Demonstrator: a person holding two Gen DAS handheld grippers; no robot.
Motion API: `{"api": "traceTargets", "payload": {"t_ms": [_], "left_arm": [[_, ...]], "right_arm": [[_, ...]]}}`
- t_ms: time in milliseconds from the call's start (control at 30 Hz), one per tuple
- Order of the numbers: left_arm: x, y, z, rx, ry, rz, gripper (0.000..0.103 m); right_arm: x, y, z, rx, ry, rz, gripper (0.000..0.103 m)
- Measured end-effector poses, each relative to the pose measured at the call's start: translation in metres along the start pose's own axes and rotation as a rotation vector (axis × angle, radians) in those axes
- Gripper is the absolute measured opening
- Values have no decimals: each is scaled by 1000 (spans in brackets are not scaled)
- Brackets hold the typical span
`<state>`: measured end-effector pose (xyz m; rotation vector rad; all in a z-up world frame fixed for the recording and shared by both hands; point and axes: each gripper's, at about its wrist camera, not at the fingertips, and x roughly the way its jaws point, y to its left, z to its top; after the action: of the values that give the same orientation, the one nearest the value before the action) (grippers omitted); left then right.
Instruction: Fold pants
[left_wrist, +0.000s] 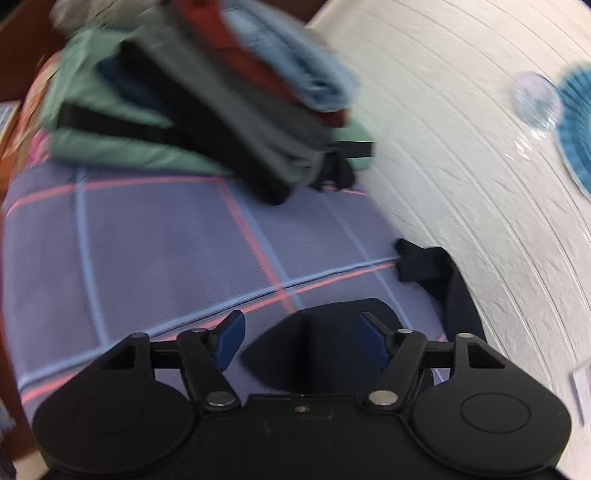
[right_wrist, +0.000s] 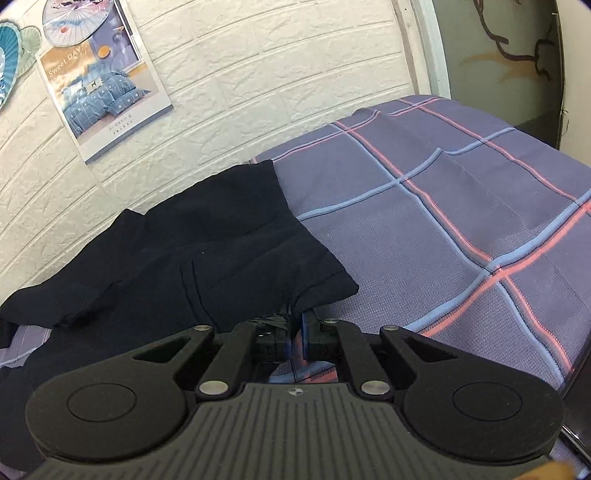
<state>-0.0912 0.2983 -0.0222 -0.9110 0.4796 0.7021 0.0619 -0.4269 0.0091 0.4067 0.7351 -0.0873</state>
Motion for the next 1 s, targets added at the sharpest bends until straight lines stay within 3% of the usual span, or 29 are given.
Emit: {"api": "traceTargets", "payload": {"t_ms": [133,300,333,400,500,567,633,700,833,1000], "left_arm": [[15,25,-3,-95,27,31,103],[39,24,-10,-197,89,-115,103],[42,17,-11,-174,81,-136,103],[47,-6,-11,-102,83,-197,92],[42,-55,-22,-3,97,-361,92],[42,-90,-38,86,183,-459,94],[44,-118,-57,191,304,-518,103],[39,-127,-64,229,319,-518,103],[19,-115,-52,247,149,-445,103],[24,-116,-55,303,192,-427,103]], "right_arm": [[0,4,1,-23,-2,-7,9],[1,4,-1,-18,-2,-19,10],[1,4,-1,-12,0,-21,10],[3,4,-2,-9,6,-28,10],[4,4,-3,-2,11,-33,10],[5,3,-3,11,12,-30,10],[5,-1,-3,32,16,-21,10],[5,-2,-3,47,18,-14,10],[2,-2,-3,35,21,1,11],[3,0,-2,12,25,-3,11]]}}
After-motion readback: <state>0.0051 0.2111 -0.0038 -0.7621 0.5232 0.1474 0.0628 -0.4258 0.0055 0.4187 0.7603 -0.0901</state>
